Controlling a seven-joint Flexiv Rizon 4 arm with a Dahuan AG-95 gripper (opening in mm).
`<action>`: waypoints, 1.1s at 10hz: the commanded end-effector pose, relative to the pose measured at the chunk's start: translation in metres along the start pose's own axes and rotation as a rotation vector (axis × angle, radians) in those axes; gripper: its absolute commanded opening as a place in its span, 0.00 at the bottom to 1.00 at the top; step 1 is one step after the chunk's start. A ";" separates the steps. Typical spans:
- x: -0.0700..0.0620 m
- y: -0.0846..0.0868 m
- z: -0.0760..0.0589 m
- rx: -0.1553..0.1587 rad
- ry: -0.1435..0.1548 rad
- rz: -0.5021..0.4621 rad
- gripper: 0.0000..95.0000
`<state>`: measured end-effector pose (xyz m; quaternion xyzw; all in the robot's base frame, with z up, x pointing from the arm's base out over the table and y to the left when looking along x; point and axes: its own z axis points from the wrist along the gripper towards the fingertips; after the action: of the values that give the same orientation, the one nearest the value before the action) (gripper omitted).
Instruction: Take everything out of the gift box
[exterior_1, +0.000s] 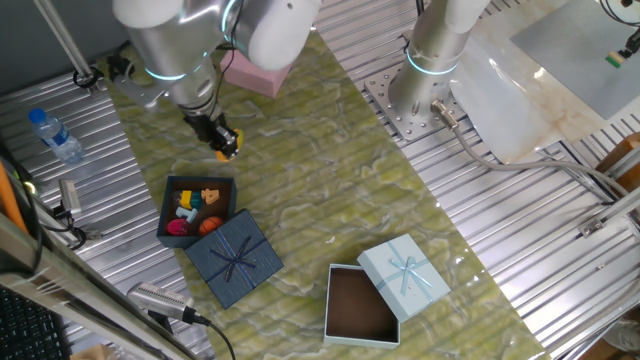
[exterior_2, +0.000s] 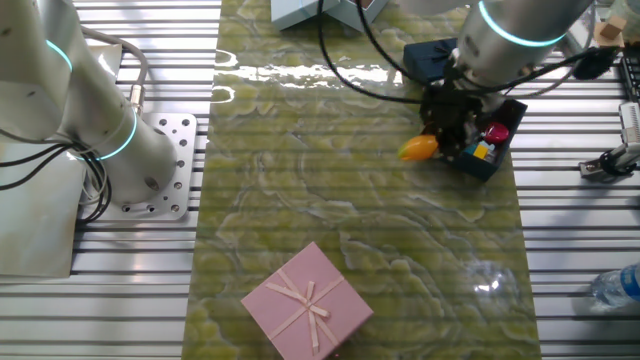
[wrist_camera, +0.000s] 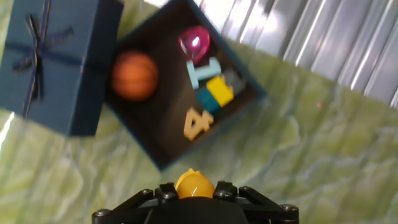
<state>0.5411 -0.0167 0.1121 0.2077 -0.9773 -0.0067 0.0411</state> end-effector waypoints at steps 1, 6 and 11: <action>0.013 -0.001 0.005 0.008 0.001 -0.010 0.00; 0.035 -0.005 0.028 0.021 -0.004 -0.021 0.00; 0.035 -0.011 0.040 0.021 -0.003 -0.020 0.00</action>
<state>0.5108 -0.0414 0.0726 0.2187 -0.9750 0.0028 0.0382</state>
